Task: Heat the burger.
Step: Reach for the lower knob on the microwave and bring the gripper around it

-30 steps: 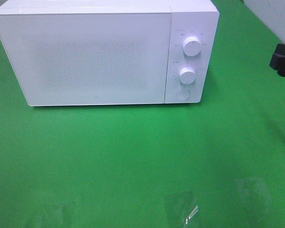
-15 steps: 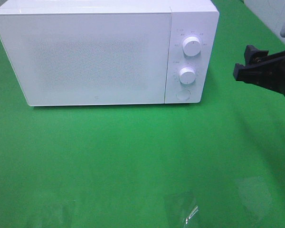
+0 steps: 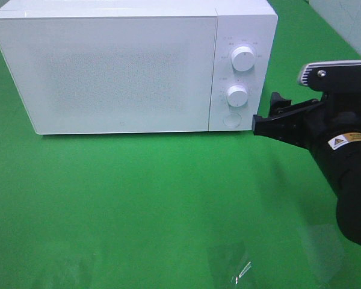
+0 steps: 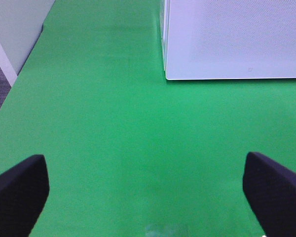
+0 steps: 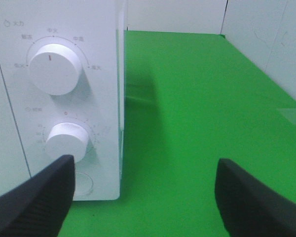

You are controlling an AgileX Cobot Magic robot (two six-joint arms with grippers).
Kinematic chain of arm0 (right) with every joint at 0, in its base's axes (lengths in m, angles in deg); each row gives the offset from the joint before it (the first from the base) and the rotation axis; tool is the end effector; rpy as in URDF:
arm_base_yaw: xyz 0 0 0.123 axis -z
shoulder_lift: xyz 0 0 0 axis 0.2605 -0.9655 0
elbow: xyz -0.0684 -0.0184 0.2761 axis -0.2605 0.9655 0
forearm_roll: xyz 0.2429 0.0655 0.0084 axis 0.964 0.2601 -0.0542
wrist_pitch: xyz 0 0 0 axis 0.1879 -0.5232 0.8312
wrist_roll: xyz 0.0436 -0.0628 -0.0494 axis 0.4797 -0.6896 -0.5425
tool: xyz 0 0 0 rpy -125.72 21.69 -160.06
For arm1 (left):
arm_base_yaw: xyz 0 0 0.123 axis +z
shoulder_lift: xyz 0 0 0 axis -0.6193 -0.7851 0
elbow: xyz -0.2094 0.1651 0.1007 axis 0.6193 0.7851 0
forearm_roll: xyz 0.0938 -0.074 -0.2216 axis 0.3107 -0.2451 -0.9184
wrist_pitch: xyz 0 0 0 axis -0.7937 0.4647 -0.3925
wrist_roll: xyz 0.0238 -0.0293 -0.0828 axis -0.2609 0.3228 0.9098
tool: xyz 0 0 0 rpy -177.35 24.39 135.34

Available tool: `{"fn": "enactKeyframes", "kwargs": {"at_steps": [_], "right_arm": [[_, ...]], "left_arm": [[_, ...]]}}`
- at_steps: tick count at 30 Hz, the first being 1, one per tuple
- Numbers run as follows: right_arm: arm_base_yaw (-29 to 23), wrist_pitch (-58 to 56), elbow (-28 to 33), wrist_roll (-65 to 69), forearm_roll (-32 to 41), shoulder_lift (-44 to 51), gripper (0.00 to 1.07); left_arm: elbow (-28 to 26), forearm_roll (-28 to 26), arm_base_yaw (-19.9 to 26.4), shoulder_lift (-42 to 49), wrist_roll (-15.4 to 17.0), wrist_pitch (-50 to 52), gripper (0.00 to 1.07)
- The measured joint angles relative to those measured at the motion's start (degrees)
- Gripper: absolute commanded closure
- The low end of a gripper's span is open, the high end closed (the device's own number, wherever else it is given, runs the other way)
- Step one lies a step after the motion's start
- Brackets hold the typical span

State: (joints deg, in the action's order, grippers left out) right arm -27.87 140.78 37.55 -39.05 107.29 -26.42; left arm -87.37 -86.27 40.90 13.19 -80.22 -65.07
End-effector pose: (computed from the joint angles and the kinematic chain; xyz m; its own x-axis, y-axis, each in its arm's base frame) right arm 0.2201 0.1149 0.1701 -0.1048 -0.0553 -0.9930 0.0599 0.9963 -0.0618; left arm -0.0047 -0.0052 0.2786 -0.4351 0.0077 -0.9003 0.0143 0.9999 0.0016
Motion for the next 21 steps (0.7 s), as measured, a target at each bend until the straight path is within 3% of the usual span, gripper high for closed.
{"fn": "enactKeyframes", "kwargs": {"at_steps": [21], "right_arm": [[-0.4,0.1,-11.7,2.5,-1.3,-12.0,0.31]], "left_arm": [[0.0,0.0,0.0,0.0,0.0,0.0,0.07]]}}
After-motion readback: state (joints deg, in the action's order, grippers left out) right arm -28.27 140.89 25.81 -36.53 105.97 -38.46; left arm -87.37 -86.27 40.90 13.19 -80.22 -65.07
